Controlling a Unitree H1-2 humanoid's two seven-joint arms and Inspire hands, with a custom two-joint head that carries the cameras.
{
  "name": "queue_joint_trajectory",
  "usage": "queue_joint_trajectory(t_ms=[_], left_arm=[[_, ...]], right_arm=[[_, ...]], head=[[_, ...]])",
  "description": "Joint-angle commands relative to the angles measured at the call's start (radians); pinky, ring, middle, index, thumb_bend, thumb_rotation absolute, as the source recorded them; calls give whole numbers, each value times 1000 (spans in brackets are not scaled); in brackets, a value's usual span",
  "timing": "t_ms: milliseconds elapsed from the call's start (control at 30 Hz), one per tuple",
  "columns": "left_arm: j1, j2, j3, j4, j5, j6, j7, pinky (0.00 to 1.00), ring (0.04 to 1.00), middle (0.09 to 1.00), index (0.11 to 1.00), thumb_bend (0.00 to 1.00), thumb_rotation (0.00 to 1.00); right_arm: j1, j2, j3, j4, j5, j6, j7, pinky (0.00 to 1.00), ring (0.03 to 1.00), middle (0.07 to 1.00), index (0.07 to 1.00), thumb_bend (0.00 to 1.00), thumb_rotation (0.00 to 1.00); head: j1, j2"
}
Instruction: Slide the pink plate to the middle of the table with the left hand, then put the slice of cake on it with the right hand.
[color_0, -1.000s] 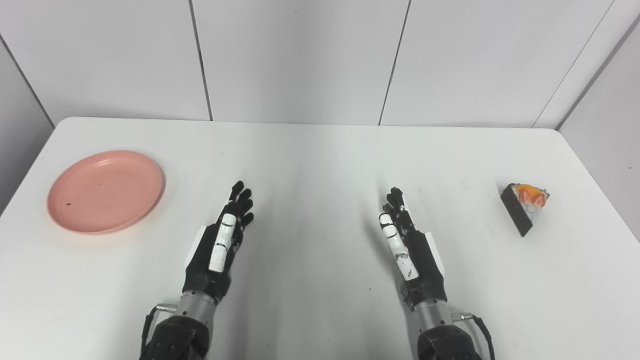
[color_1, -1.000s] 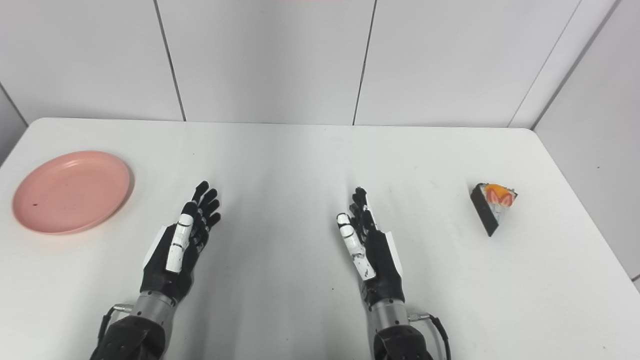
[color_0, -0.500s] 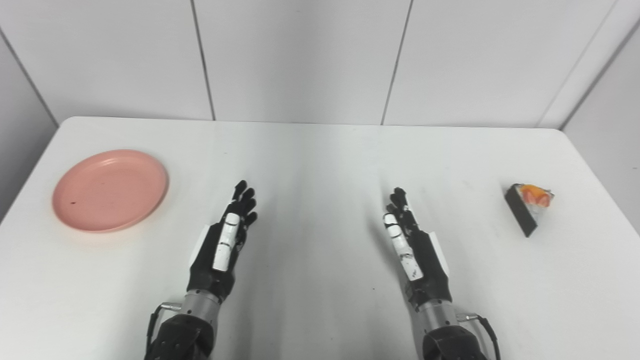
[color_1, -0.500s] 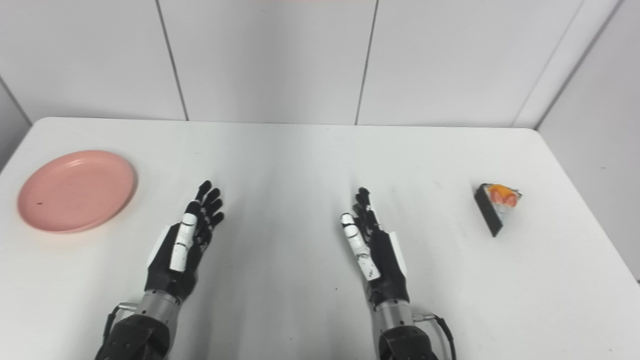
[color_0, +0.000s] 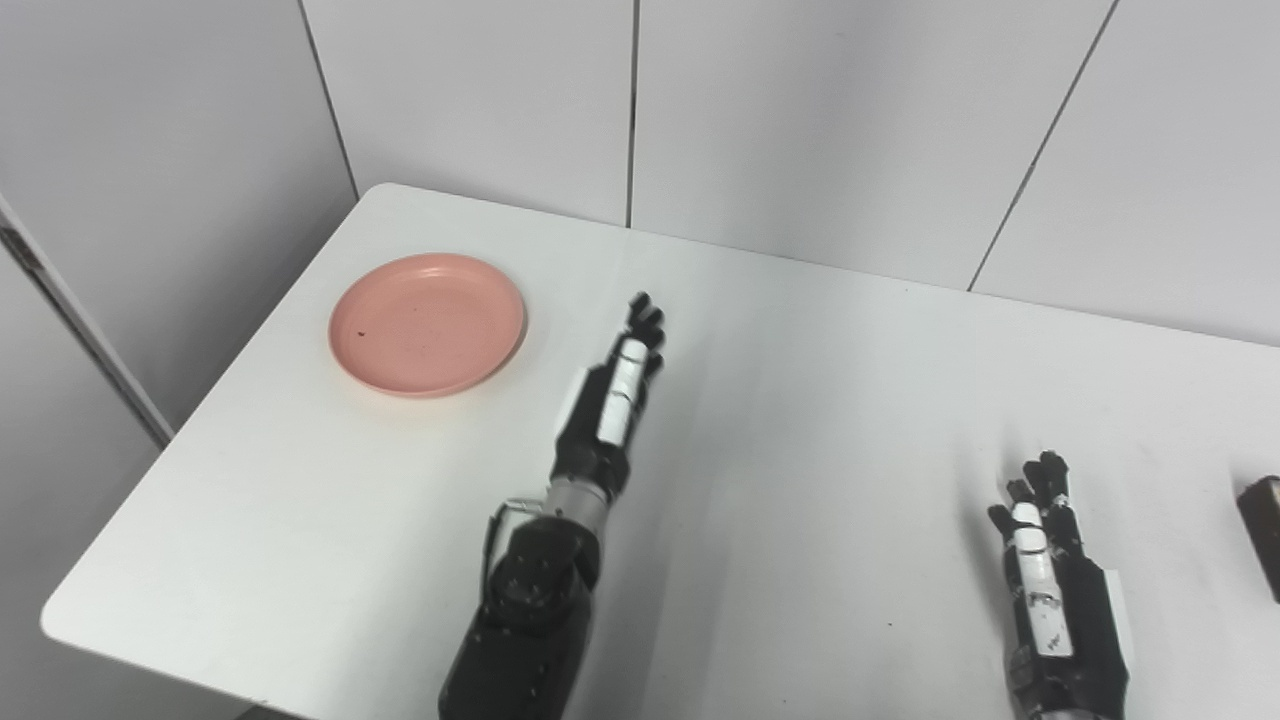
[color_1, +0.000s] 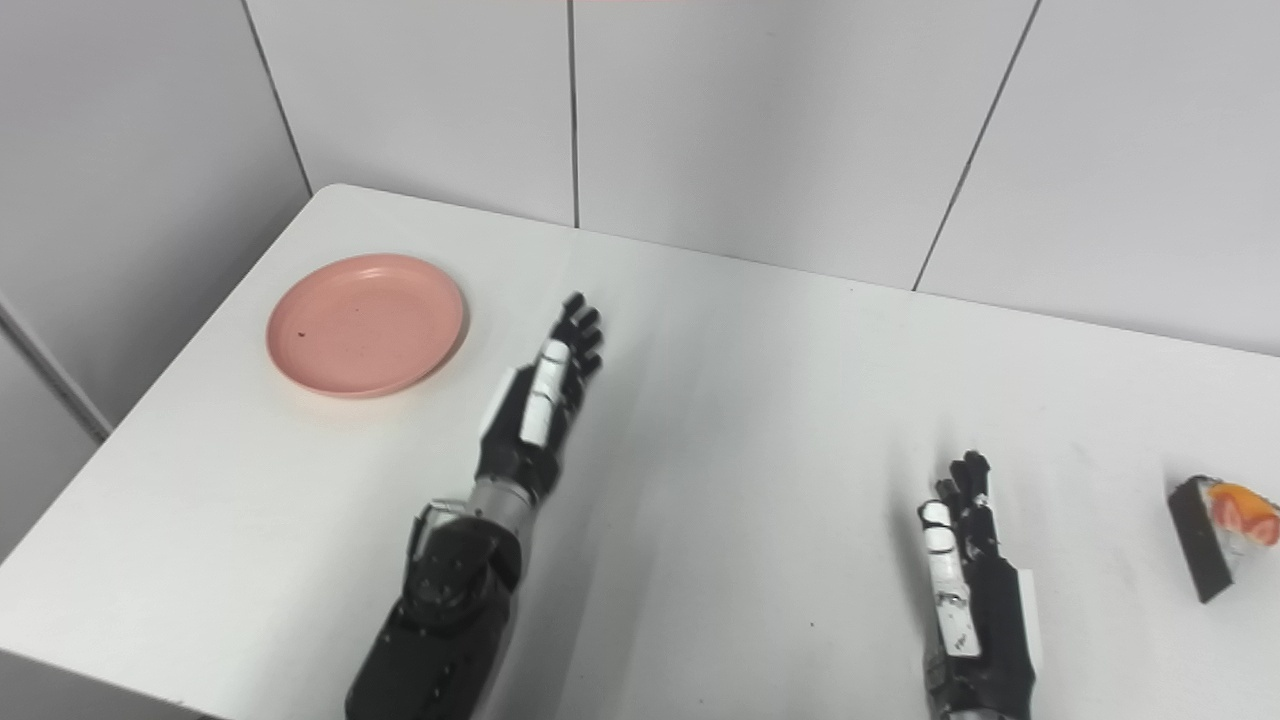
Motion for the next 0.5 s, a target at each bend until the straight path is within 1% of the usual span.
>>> queue_joint_trajectory(t_ms=[0,67,133,200,233,267,400,467], left_arm=[[-54,13,27,-44,7,-29,45,1000,990,969,962,732,1000],[-73,23,56,-38,34,-75,90,995,958,926,911,718,1000],[-82,41,82,-56,38,-75,116,987,946,908,890,726,1000],[-86,58,98,-72,27,-69,124,996,941,902,885,732,1000],[-94,71,115,-72,20,-75,133,995,932,894,877,734,1000],[-99,78,126,-71,16,-80,140,986,911,872,858,736,1000],[-124,132,185,-55,10,-101,168,974,877,839,836,746,1000],[-131,145,206,-53,12,-102,184,944,863,829,829,755,1000]], right_arm=[[-9,-10,-3,-14,14,-31,16,1000,1000,1000,1000,441,851],[-14,-12,-6,4,18,-47,21,1000,1000,1000,1000,444,863],[-16,-14,-10,23,31,-69,29,1000,1000,1000,1000,439,867],[-15,-16,-12,31,33,-81,31,1000,1000,1000,1000,436,869],[-14,-17,-12,31,33,-84,31,1000,1000,1000,1000,433,873],[-13,-17,-13,31,34,-86,33,1000,1000,1000,1000,427,880],[-10,-30,-17,38,51,-81,48,1000,1000,1000,1000,421,891],[-11,-35,-19,43,57,-78,54,1000,1000,1000,1000,416,912]], head=[[8,-17],[9,-18],[14,-26],[16,-28],[21,-30],[25,-31],[50,-41],[60,-48]])
